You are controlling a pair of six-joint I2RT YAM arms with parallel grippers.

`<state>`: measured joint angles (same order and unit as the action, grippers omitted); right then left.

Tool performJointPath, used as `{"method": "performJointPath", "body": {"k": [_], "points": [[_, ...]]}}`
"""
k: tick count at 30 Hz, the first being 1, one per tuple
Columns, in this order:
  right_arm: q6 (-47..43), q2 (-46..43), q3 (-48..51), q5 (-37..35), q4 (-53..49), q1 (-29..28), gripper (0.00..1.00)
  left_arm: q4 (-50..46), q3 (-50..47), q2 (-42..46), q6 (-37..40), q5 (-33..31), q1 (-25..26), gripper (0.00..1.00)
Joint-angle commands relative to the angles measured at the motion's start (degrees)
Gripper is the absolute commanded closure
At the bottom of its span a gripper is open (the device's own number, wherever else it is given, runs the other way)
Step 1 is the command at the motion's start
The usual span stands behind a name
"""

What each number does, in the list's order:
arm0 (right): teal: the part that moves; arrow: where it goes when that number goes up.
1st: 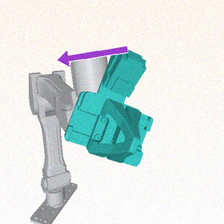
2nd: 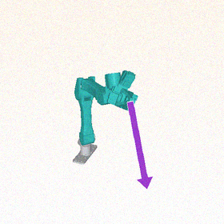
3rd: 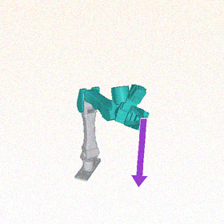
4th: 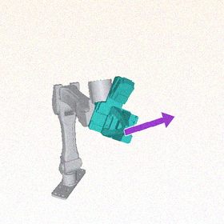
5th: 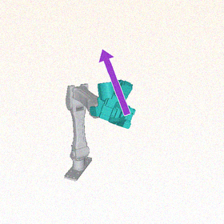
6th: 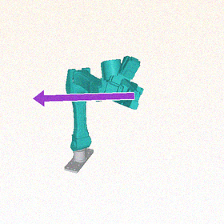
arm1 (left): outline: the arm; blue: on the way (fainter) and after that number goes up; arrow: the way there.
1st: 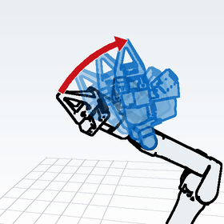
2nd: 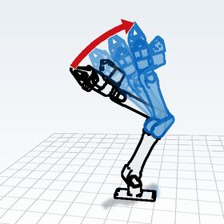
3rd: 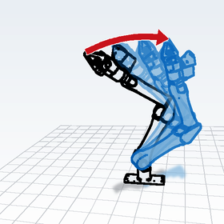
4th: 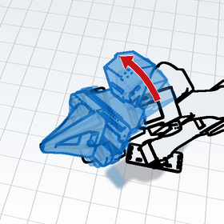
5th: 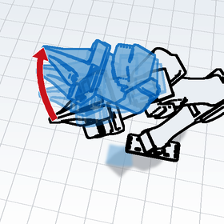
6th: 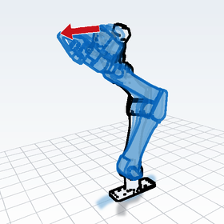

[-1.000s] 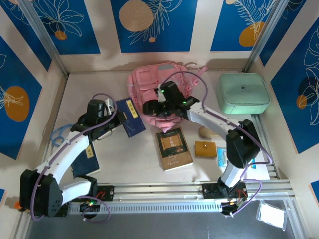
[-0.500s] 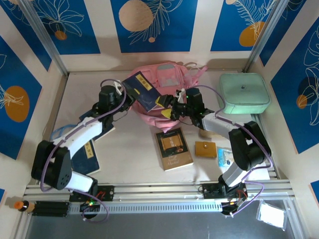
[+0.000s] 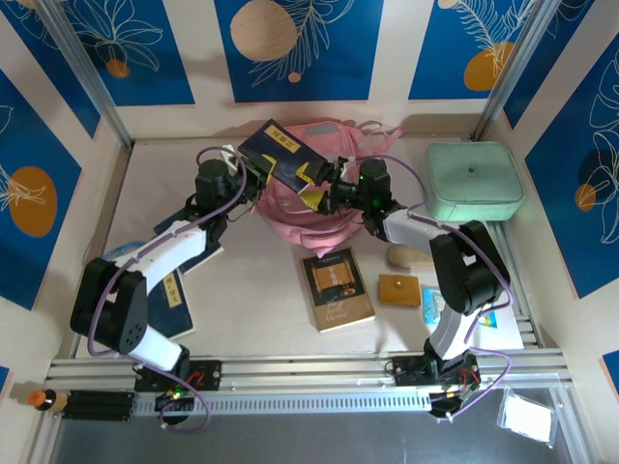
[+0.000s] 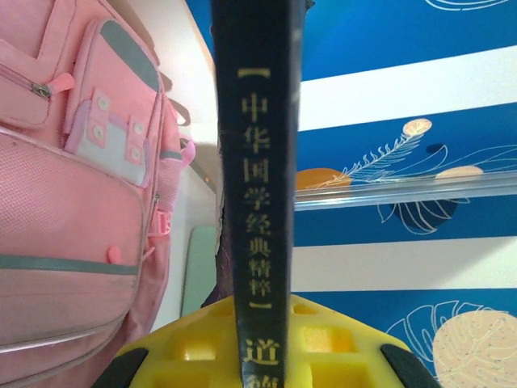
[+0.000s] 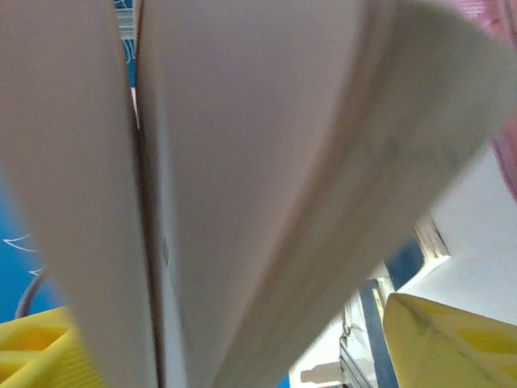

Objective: Pack the student bag
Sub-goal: Pass the book.

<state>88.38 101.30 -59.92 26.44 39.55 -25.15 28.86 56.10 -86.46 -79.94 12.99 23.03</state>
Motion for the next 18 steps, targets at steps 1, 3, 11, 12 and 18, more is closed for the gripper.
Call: {"method": "performJointPath", "body": {"k": [1, 3, 11, 12, 18], "points": [[2.89, 1.4, -2.85, -0.78, 4.71, -0.25, 0.27, 6.63, 0.88, -0.26, -3.06, 0.26, 0.44, 1.0], [2.66, 0.91, -3.18, -2.26, 4.7, -0.33, 0.36, 5.68, 0.86, -0.13, -2.64, 0.62, 0.44, 1.0], [-2.91, -4.3, -1.61, -5.85, -1.28, -0.25, 0.55, 1.49, -1.16, 2.4, 1.51, -1.14, 0.39, 1.0], [-3.21, -4.77, -1.07, -6.27, -1.4, -0.25, 0.6, 1.17, -1.25, 2.51, 1.99, -0.92, 0.44, 1.0], [-8.3, -7.79, -1.15, -7.17, -8.8, -0.17, 0.91, -1.43, -3.0, 3.44, 4.19, 0.39, 0.41, 0.99]]}}
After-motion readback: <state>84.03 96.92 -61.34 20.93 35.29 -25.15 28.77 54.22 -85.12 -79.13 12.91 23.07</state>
